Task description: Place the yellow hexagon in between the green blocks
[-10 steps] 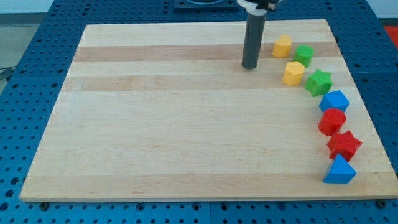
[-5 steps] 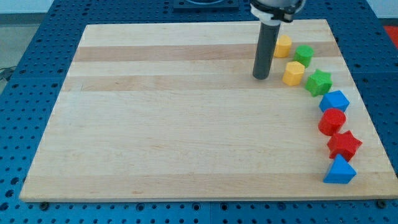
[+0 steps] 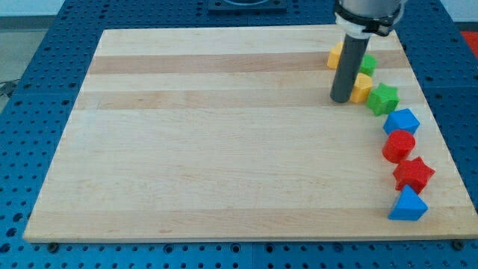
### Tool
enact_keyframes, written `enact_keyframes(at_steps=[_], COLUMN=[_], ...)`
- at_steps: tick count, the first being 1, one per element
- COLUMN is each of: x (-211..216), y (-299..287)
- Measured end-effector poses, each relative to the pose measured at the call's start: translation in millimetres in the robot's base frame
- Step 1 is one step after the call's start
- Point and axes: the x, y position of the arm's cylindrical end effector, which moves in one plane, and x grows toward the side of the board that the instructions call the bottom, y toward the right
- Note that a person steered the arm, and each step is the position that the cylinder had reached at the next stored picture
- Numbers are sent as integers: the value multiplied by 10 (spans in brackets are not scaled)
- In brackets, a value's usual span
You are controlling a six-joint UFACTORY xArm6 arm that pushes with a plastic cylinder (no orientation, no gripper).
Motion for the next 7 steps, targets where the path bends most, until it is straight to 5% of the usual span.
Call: enact_keyframes(at_steps=[5, 7], x=[-14, -112], y=[272, -121])
